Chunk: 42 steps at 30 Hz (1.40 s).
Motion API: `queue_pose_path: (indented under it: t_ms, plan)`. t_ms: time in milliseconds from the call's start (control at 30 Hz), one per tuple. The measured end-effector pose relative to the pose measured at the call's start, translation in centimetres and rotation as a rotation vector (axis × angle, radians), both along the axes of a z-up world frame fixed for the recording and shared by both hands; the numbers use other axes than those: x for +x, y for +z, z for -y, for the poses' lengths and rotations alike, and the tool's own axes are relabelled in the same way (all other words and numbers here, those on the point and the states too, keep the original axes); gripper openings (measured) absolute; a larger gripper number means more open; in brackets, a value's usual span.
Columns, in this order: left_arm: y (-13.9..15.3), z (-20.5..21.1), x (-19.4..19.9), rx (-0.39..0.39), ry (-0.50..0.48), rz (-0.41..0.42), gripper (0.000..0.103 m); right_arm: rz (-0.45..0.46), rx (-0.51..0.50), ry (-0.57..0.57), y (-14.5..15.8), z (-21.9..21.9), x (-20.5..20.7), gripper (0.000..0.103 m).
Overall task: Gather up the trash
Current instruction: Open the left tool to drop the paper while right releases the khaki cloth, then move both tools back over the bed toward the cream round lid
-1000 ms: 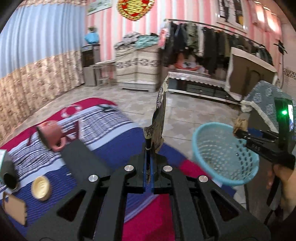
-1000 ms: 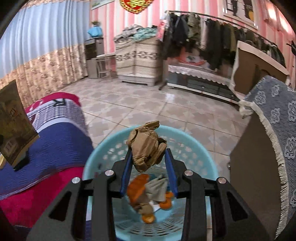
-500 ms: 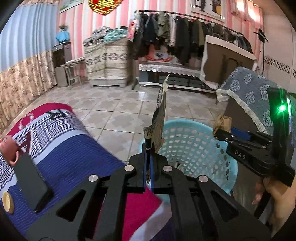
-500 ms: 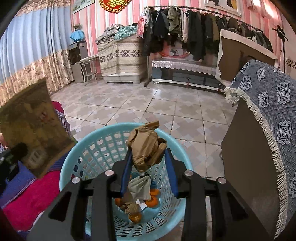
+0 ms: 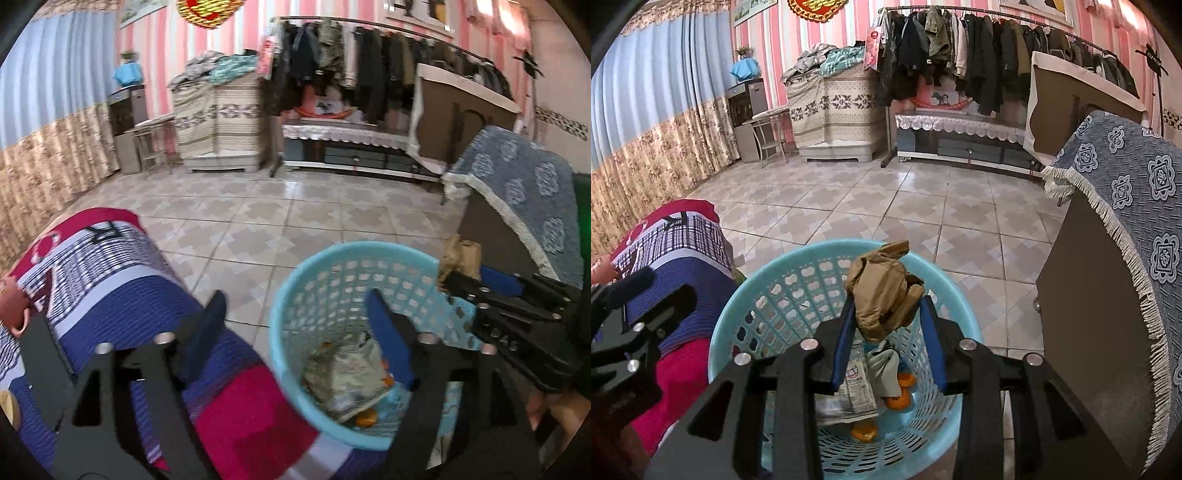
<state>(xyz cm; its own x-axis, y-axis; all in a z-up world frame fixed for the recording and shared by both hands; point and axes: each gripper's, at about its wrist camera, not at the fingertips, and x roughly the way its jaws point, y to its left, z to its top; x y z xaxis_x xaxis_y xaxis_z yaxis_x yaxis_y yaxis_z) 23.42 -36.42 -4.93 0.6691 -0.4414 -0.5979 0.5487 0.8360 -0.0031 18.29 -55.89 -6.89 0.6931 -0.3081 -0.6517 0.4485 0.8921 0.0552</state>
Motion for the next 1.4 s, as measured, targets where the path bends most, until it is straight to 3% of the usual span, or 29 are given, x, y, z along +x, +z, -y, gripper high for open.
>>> queue_pose_path:
  t_ms: [167, 500, 567, 633, 700, 833, 1033, 1400]
  plan:
    - [0.2, -3.0, 1.0, -0.003, 0.092, -0.002, 0.094, -0.004, -0.002, 0.016, -0.1, -0.7, 0.4, 0.036]
    - [-0.4, -11.0, 1.7, 0.012, 0.251, -0.034, 0.097, -0.004, -0.011, 0.079, -0.3, -2.7, 1.5, 0.036]
    - [-0.3, -12.8, 1.6, 0.002, 0.291, -0.033, 0.097, -0.007, -0.016, 0.086, -0.4, -3.2, 1.7, 0.046]
    - [0.0, -14.5, 1.3, -0.008, 0.319, -0.029, 0.097, 0.003, -0.021, 0.08, -0.2, -3.4, 1.7, 0.067]
    - [0.2, -15.7, 1.1, 0.004, 0.339, -0.016, 0.097, 0.014, -0.028, 0.076, 0.0, -3.7, 1.6, 0.07]
    - [0.7, -17.5, 0.4, 0.017, 0.366, -0.001, 0.097, 0.033, -0.041, 0.068, 0.4, -4.3, 1.5, 0.086]
    - [1.4, -21.4, -1.0, 0.002, 0.408, 0.011, 0.097, 0.043, -0.072, 0.066, 0.9, -5.9, 1.7, 0.095]
    - [0.5, -31.1, -4.0, 0.009, 0.556, -0.012, 0.098, 0.026, -0.211, 0.205, 1.1, -13.7, 2.9, 0.096]
